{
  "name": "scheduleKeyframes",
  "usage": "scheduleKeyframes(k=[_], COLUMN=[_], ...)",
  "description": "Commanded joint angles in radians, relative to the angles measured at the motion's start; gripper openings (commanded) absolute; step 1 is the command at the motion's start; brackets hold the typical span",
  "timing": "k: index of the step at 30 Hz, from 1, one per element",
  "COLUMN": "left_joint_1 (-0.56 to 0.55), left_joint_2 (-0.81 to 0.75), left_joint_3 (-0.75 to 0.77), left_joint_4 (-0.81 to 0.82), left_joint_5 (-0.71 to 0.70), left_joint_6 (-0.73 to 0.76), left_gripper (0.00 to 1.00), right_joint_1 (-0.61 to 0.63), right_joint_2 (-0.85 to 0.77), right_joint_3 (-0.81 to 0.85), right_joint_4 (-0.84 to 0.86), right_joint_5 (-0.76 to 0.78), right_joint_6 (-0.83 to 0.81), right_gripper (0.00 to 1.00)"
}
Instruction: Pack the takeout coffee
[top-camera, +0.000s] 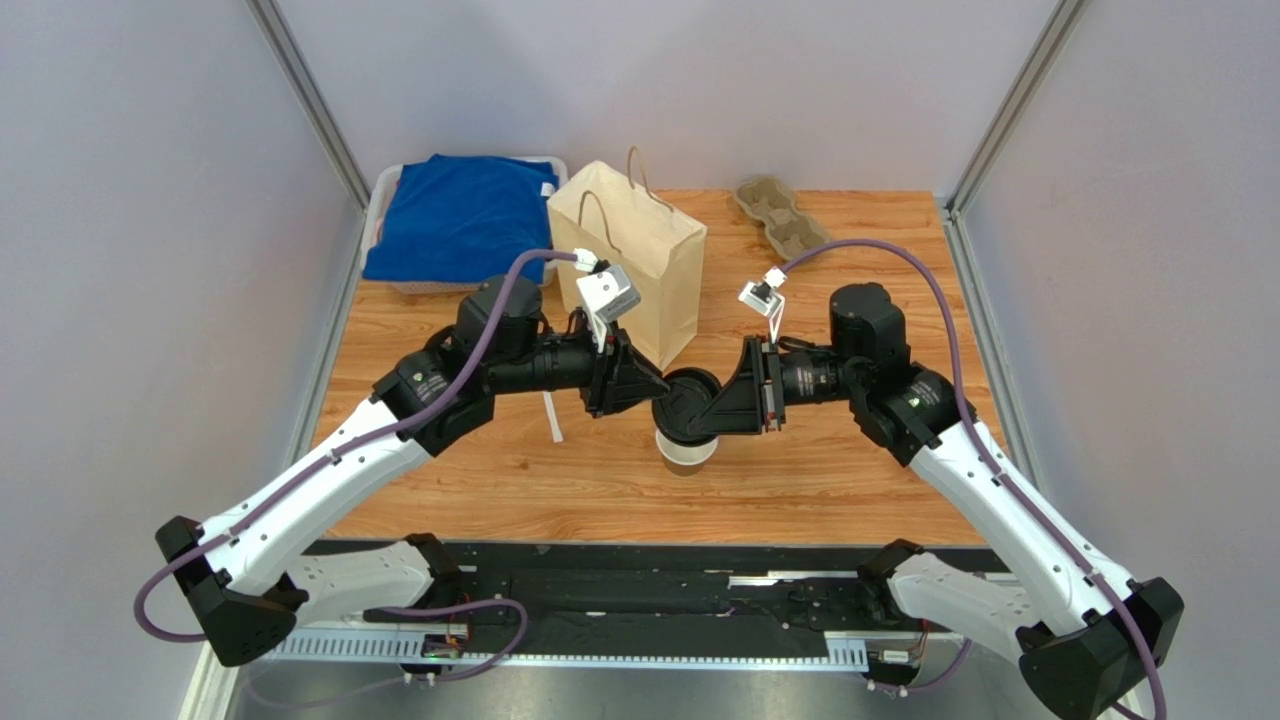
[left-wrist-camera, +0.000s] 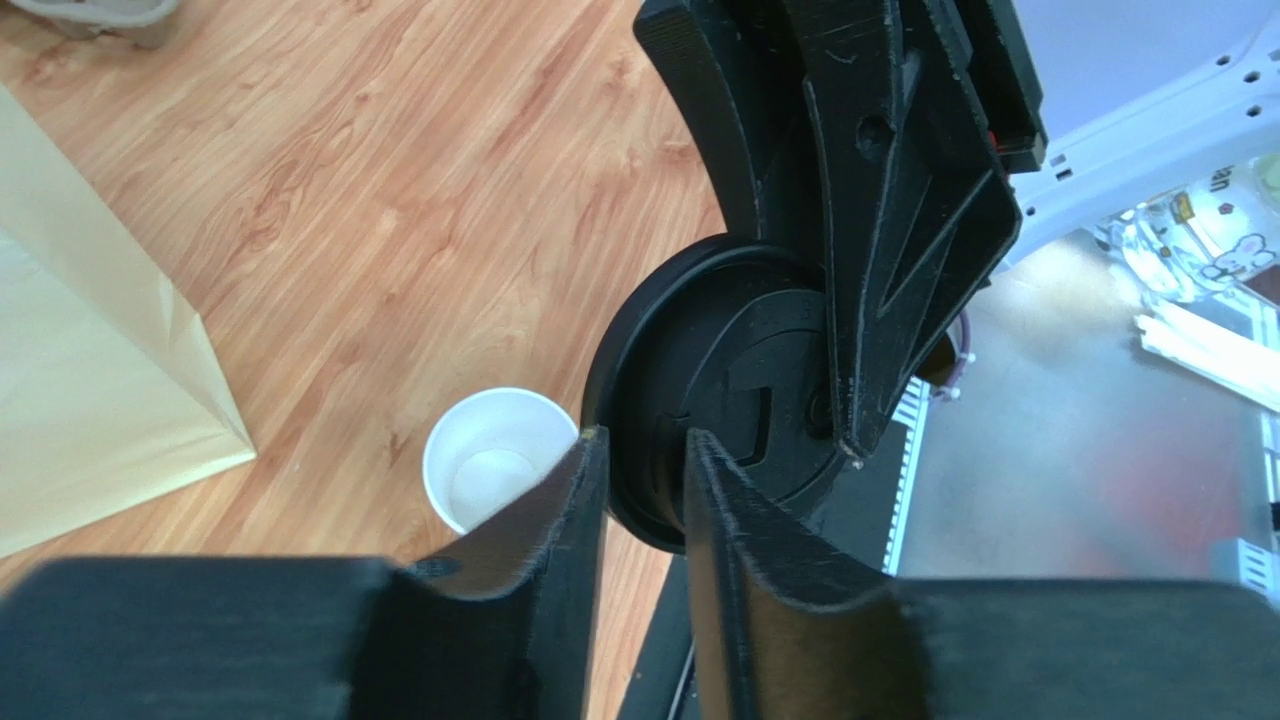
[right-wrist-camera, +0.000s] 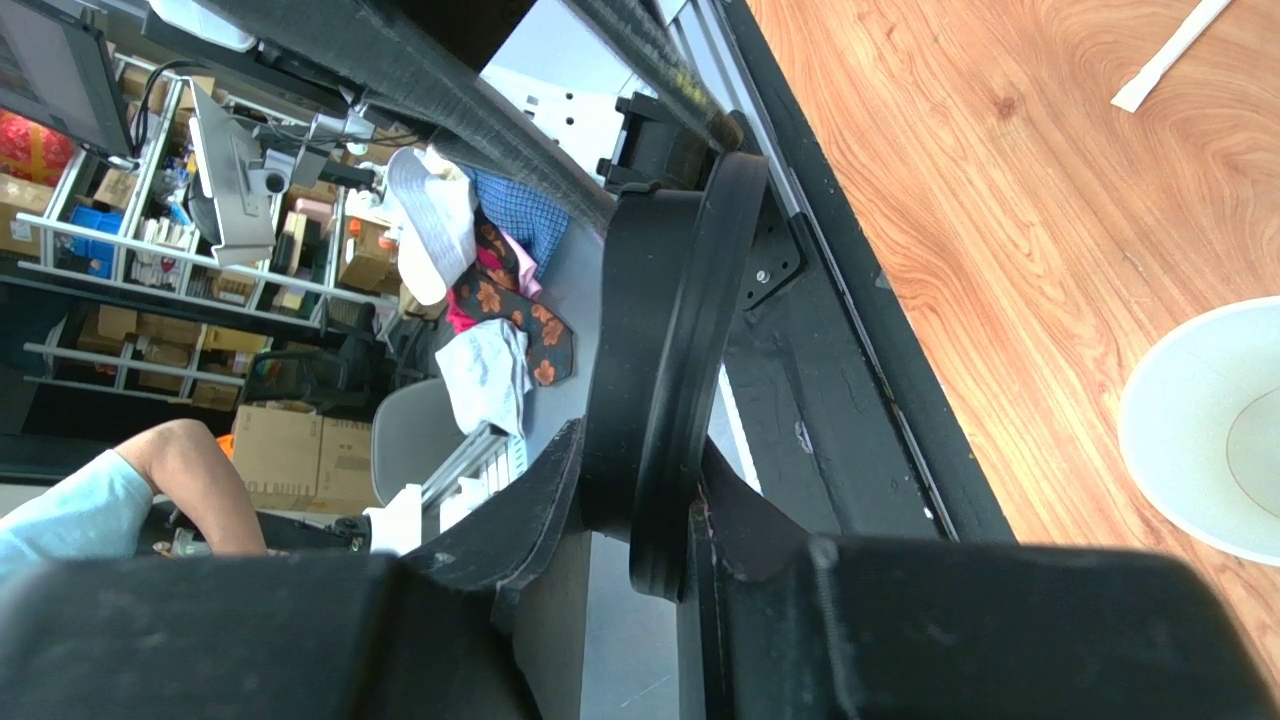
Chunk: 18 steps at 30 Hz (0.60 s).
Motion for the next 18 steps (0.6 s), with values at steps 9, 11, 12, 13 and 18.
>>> scheduleKeyframes(k=[9,11,12,13,18], left_joint_1=[-0.004,-0.004,-0.004,-0.004,-0.004], left_joint_2=[0.024,0.024,0.025,0.028,0.053], left_joint_3=[0.026,0.020,0.020,0.020,0.011], left_joint_4=[0.020,0.004,-0.003,-0.022,-0.077], left_joint_5=[0.056,0.046,0.040,0.033,-0.004], left_joint_6=[-0.039,-0.034,-0.028,-0.016,0.024], left_gripper=[0.00,0.00,0.00,0.00,0.00], right_joint_1=[-0.002,-0.002,-0.005,-0.008,-0.109], right_joint_2=[-0.034,-0.034,-0.034,-0.033,-0.028], right_joint_3=[-0.007,-0.007,-0.005,-0.001,0.024], right_joint_4=[0.024,0.004,-0.022,-0.037,-0.178], right_joint_5=[-0.010,0.018,0.027,0.044,0.078], right_joint_6=[-0.005,-0.015,-0.019,-0.023,-0.087], right_gripper=[0.10,0.41,0.51,0.63,0.78])
